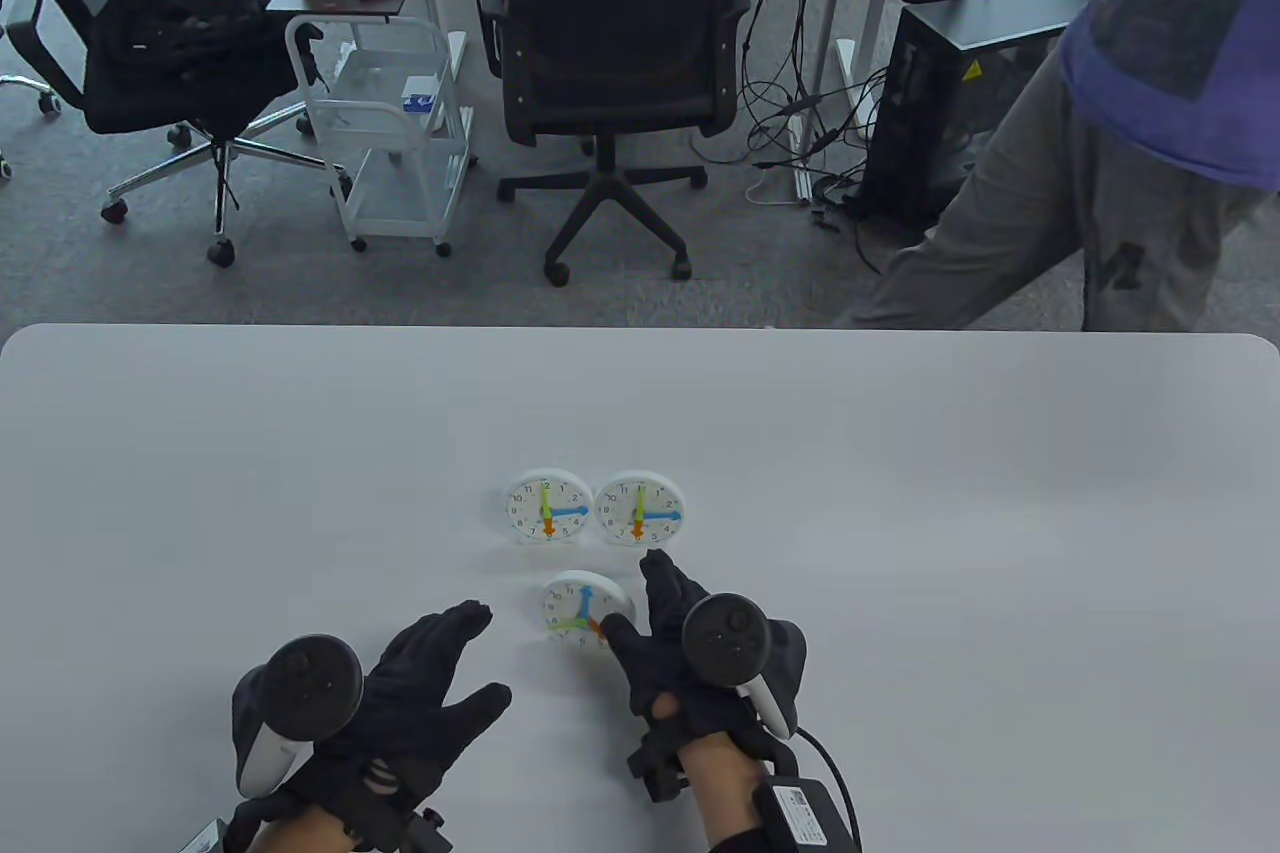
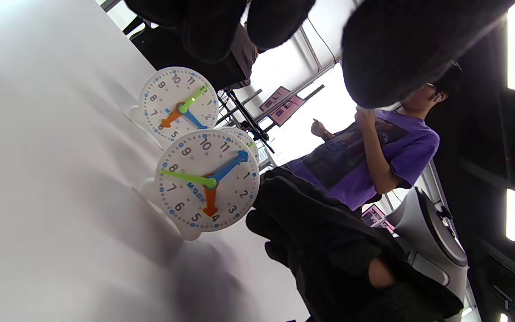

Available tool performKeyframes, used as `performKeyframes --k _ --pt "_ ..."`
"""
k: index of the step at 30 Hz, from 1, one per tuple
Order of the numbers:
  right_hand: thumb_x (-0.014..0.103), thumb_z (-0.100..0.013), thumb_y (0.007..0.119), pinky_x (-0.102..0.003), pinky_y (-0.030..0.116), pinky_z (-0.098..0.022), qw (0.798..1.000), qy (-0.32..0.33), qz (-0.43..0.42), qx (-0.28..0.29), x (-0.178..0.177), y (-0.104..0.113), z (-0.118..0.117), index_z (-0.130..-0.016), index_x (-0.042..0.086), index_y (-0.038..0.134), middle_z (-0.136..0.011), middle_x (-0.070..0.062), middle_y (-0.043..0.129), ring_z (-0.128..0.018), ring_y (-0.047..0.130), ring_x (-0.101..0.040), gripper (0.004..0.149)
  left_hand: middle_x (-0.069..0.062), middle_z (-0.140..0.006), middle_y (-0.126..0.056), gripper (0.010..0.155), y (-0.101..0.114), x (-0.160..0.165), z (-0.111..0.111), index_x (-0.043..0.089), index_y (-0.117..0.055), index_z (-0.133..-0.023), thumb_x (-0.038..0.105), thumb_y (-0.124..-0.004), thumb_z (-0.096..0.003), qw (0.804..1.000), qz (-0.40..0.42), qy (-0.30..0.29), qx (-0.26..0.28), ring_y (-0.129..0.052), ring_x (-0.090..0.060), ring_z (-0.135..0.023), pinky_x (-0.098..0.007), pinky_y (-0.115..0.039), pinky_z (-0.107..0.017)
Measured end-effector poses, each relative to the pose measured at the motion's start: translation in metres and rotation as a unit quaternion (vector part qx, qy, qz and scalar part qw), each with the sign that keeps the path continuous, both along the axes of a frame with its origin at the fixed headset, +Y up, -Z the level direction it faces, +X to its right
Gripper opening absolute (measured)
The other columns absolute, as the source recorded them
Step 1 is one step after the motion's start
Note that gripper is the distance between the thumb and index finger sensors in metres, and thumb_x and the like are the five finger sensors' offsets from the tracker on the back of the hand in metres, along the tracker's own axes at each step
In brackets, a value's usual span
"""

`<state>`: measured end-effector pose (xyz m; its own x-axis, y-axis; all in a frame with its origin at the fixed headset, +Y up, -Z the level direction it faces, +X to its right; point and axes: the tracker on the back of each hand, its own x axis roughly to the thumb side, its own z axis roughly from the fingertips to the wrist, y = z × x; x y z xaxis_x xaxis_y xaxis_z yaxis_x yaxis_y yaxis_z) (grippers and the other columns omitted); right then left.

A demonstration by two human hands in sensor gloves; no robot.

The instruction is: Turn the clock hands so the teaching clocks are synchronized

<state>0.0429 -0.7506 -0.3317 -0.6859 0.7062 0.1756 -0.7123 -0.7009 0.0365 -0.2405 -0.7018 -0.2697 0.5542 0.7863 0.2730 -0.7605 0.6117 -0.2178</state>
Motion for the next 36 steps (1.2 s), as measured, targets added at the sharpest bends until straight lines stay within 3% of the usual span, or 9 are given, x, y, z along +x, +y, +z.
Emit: performKeyframes --k 5,12,19,26,36 --pt "0.041 -0.05 0.079 -0.076 0.047 -0.058 0.999 0.001 0.026 -0.025 -0.01 -0.011 -0.005 -0.104 -0.003 0.054 -0.099 -0.023 0.07 -0.089 0.069 -0.058 0.073 -0.025 -0.115 -0.062 0.081 0.001 0.001 0.001 0.016 -0.052 -0.11 0.056 -0.086 -0.0484 0.998 -0.052 0.003 0.047 -0.05 -0.057 -0.101 -0.073 -0.038 -0.063" --pt "0.033 -0.05 0.078 -0.076 0.048 -0.057 0.999 -0.016 0.014 -0.029 -0.017 -0.015 -0.006 -0.094 0.001 0.07 -0.087 -0.018 0.084 -0.084 0.077 -0.054 0.055 -0.025 -0.115 -0.061 0.081 -0.002 0.006 0.004 0.016 -0.052 -0.11 0.056 -0.086 -0.0488 0.997 -0.067 -0.028 0.036 -0.05 -0.058 -0.101 -0.073 -0.037 -0.063" --pt "0.031 -0.049 0.081 -0.077 0.047 -0.055 0.999 -0.016 0.02 -0.035 -0.015 -0.007 -0.007 -0.09 0.0 0.076 -0.08 -0.019 0.089 -0.08 0.079 -0.055 0.051 -0.025 -0.115 -0.062 0.081 -0.001 0.005 0.006 0.016 -0.052 -0.11 0.056 -0.086 -0.0486 0.997 -0.063 -0.03 0.045 -0.05 -0.058 -0.101 -0.073 -0.037 -0.063" --pt "0.031 -0.048 0.081 -0.075 0.054 -0.054 0.999 -0.008 -0.037 0.004 -0.008 0.022 0.0 -0.088 -0.003 0.078 -0.075 -0.02 0.092 -0.073 0.087 -0.05 0.052 -0.025 -0.115 -0.06 0.081 0.002 0.003 0.007 0.016 -0.051 -0.11 0.057 -0.086 -0.0487 0.997 -0.05 -0.02 0.056 -0.049 -0.057 -0.102 -0.073 -0.038 -0.063" --pt "0.03 -0.049 0.08 -0.074 0.058 -0.051 0.982 0.037 -0.171 0.07 0.001 0.062 0.036 -0.087 -0.008 0.077 -0.07 -0.021 0.093 -0.065 0.091 -0.048 0.054 -0.026 -0.116 -0.053 0.084 0.007 0.0 0.012 0.013 -0.045 -0.11 0.058 -0.083 -0.0497 0.997 -0.026 0.0 0.072 -0.044 -0.058 -0.102 -0.072 -0.037 -0.063"
